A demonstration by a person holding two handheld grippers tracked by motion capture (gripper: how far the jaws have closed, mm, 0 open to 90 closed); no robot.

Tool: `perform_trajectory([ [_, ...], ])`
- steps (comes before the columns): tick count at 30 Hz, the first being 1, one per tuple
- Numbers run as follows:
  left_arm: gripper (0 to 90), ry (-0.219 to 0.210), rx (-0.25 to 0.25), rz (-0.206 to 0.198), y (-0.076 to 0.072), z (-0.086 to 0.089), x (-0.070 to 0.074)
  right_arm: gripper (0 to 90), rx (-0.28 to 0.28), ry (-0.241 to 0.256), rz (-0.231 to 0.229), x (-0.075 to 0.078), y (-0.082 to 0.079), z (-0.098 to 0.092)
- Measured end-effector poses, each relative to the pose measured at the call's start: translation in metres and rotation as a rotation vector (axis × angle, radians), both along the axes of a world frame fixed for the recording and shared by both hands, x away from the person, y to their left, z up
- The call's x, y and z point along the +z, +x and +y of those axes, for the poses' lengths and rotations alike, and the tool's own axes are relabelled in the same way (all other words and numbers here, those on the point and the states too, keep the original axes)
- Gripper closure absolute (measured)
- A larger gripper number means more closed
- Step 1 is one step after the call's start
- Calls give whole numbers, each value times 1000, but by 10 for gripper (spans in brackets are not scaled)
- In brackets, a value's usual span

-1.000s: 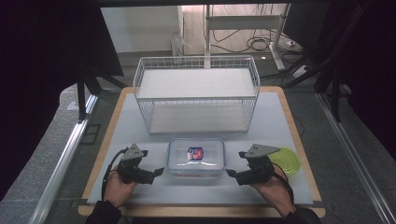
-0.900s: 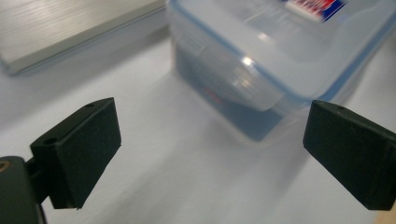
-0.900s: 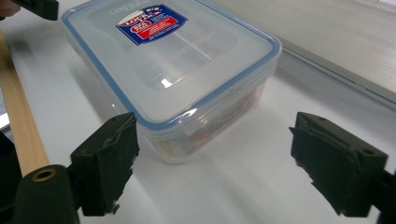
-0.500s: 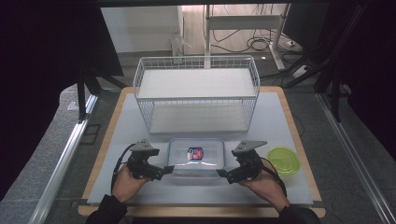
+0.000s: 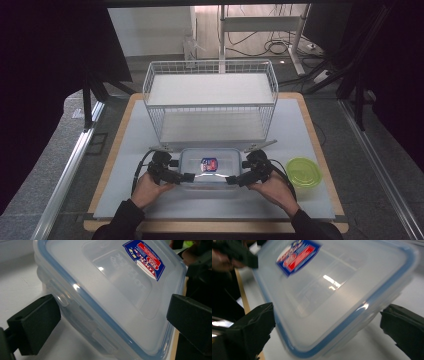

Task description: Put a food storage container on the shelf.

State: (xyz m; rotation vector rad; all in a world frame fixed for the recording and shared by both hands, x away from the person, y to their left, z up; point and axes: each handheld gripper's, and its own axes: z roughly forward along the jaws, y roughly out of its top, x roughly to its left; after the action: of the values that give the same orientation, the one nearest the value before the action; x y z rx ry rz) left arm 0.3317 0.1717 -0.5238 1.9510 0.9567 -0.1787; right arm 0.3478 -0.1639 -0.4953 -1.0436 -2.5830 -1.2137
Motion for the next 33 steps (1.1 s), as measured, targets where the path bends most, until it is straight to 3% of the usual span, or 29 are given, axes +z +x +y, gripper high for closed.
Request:
perform_trajectory([
  [2, 0, -8, -2, 17, -1, 1, -1, 33, -18, 11, 22, -2, 6, -1],
  [3, 0, -9, 0, 18, -1, 1, -1, 28, -21, 36, 65, -5, 10, -1],
  [6, 7, -17, 5, 44, -1, 2, -2, 28, -41, 51, 121, -9, 15, -1],
  [12, 105, -42, -9, 65, -9, 11, 0, 209, -36, 60, 140, -1, 9, -12],
  [17, 238, -53, -17, 35, -22, 20, 2, 380, -50, 121, 183, 1, 6, -25],
  [21, 389, -118, 4, 33, -29, 30, 1, 506, -66, 178, 189, 6, 2, -35],
  [26, 455, -182, 66, 73, -26, 34, 2, 521, -85, 185, 156, 8, -4, -34],
  [30, 484, -196, 87, 92, -26, 35, 3, 529, -106, 192, 132, 9, -8, -33],
  [33, 507, -192, 104, 67, -29, 35, 6, 547, -120, 194, 115, 11, -11, -32],
])
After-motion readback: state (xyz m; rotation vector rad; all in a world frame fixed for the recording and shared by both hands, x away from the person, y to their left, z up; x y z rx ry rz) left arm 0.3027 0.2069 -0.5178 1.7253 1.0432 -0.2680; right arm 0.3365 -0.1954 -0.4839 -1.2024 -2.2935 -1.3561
